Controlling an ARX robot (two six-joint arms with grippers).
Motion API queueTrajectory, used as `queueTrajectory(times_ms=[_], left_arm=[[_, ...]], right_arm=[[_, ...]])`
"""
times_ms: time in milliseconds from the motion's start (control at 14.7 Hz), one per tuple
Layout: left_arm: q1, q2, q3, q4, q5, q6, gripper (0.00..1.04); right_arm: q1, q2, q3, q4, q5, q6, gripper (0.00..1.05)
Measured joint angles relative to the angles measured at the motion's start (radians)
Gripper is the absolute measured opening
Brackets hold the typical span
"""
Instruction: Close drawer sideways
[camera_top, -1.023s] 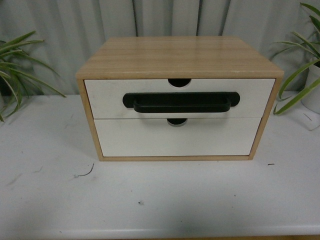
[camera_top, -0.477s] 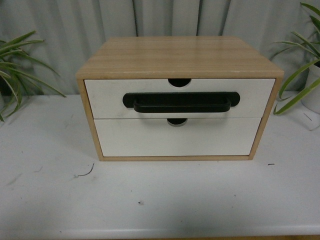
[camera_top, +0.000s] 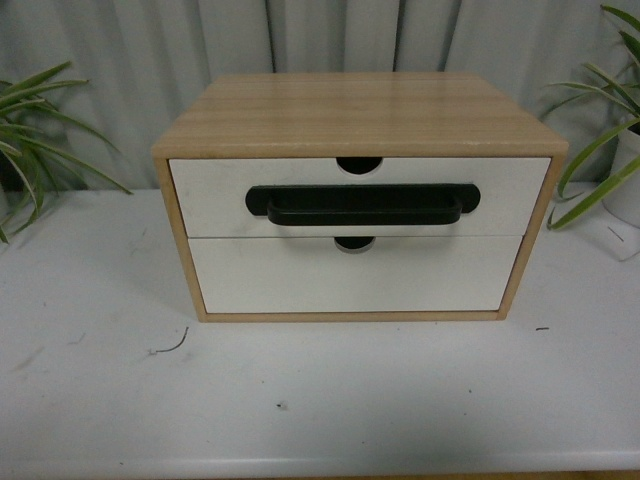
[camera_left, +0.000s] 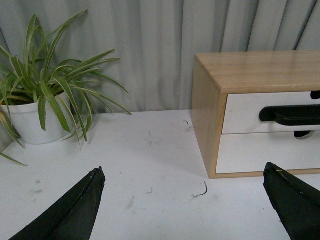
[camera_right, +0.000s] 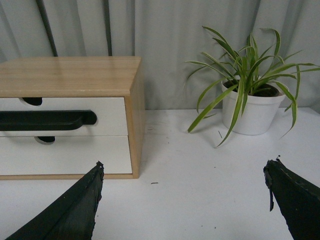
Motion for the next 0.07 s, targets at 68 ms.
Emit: queueTrajectory(times_ms=[68], left_arm=[[0.000, 0.000, 0.000, 0.000, 0.000, 0.000, 0.98]], right_arm=[[0.000, 0.000, 0.000, 0.000, 0.000, 0.000, 0.98]])
